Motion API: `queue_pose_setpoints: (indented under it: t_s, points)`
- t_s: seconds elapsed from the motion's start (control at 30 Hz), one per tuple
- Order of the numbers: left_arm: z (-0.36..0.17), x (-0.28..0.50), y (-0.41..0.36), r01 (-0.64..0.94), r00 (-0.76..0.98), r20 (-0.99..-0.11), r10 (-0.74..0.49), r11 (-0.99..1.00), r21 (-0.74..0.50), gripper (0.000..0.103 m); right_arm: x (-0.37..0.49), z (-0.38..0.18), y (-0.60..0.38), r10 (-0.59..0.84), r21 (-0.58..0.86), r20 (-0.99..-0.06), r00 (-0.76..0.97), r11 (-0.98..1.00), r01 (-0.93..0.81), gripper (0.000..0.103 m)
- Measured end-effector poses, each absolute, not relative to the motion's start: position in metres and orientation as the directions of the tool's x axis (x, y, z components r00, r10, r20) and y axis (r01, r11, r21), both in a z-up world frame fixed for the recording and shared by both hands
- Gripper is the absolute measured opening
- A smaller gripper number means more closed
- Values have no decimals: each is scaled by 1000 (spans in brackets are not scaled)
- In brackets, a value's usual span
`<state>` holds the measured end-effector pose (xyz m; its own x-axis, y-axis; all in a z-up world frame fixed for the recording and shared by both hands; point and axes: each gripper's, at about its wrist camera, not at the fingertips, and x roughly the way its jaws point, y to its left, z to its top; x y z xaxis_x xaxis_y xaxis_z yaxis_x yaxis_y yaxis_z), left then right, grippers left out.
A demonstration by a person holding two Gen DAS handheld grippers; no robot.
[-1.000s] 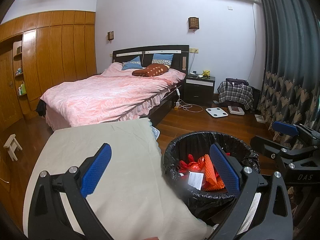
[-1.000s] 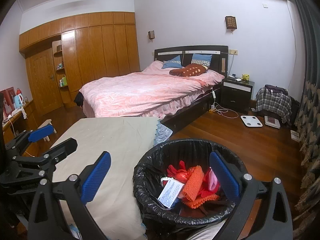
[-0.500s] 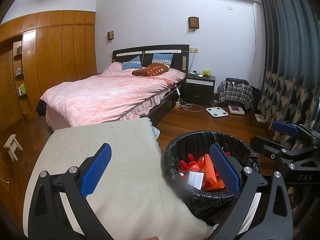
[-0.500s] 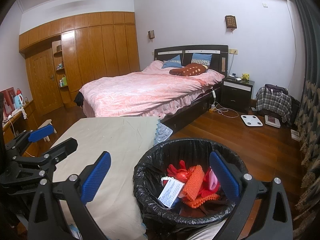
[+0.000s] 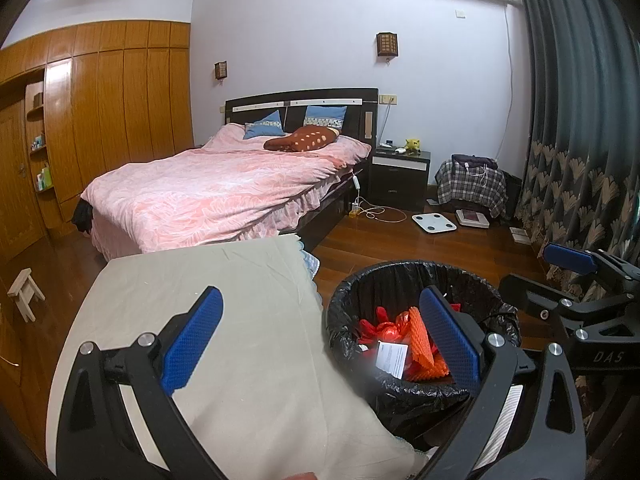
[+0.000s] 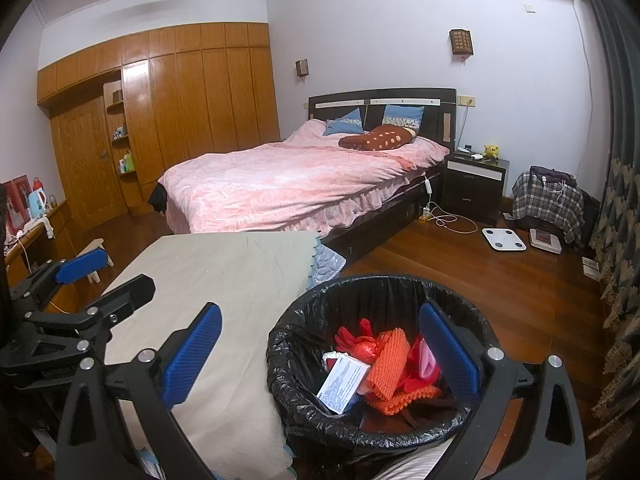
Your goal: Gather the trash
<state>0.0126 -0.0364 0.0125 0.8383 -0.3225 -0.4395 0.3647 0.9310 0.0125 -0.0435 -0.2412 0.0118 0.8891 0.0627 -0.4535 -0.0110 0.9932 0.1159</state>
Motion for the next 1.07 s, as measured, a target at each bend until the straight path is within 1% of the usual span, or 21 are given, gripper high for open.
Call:
queue_pose_setpoints:
  t_s: [1.07]
  points:
    - [4,12,-35,366,828,-455,-327,931,-2,96,-43,3,-243,64,118,-460,886,993,-10,97]
